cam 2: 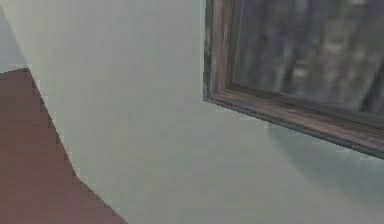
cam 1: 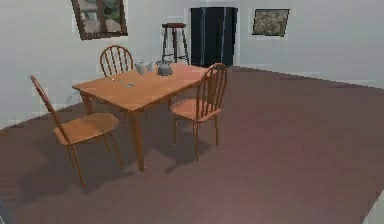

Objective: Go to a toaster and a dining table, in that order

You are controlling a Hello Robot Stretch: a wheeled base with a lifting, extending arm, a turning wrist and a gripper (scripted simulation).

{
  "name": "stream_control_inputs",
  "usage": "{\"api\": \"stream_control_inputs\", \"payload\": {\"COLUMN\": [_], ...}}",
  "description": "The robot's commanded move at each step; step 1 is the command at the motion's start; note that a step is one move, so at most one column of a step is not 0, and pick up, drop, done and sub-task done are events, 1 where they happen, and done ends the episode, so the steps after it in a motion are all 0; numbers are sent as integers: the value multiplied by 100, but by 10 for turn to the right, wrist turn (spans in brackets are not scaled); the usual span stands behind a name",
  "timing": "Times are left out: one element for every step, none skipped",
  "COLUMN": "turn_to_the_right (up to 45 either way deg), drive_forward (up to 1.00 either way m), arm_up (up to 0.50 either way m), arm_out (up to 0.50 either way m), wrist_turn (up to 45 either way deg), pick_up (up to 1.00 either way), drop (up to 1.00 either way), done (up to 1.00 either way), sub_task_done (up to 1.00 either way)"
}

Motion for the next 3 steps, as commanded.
{"api": "stream_control_inputs", "payload": {"turn_to_the_right": [0,-150,0], "drive_forward": [75,0,0], "arm_up": [0,0,0], "arm_out": [0,0,0], "wrist_turn": [0,0,0], "pick_up": [0,0,0], "drop": [0,0,0], "done": [0,0,100], "sub_task_done": [0,0,0]}}
